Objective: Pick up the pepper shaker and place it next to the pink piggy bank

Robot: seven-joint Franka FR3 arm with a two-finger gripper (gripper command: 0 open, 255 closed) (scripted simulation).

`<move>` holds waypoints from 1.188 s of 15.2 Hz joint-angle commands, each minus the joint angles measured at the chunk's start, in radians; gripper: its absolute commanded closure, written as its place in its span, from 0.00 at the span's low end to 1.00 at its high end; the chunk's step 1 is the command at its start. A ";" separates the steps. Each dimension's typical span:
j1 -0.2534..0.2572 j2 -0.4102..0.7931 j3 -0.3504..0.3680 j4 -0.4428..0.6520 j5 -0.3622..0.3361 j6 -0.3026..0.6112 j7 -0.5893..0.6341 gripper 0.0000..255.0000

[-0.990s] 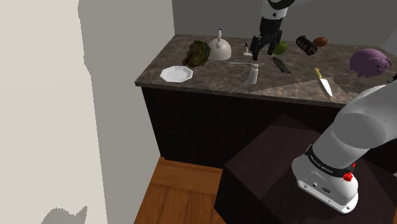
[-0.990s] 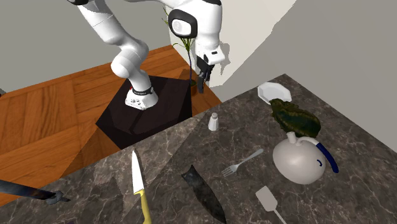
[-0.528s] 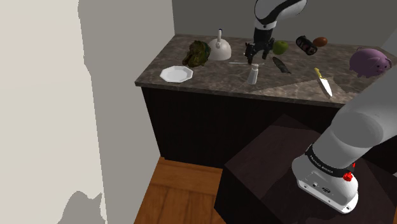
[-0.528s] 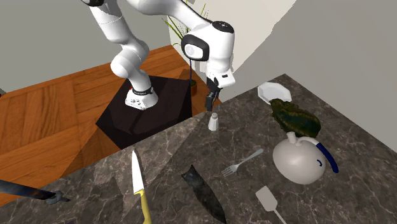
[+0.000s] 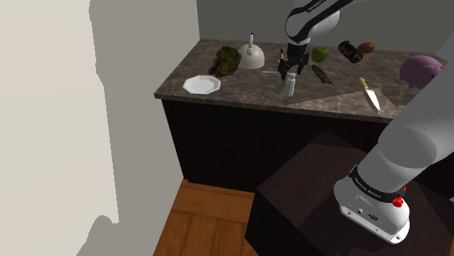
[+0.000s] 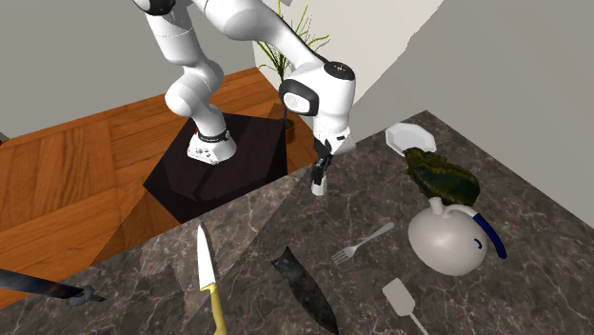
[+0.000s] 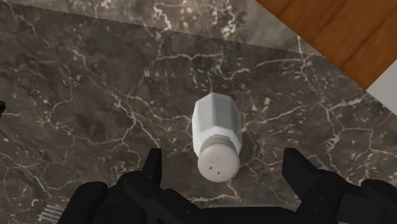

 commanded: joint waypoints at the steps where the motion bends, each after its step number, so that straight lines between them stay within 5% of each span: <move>1: -0.002 0.015 -0.002 -0.011 0.001 0.026 -0.002 0.00; 10: -0.003 0.028 -0.003 -0.018 0.003 0.047 -0.003 0.00; 11: -0.003 0.028 -0.003 -0.018 0.003 0.047 -0.003 1.00; 18: -0.003 0.028 -0.003 -0.019 0.002 0.047 -0.003 1.00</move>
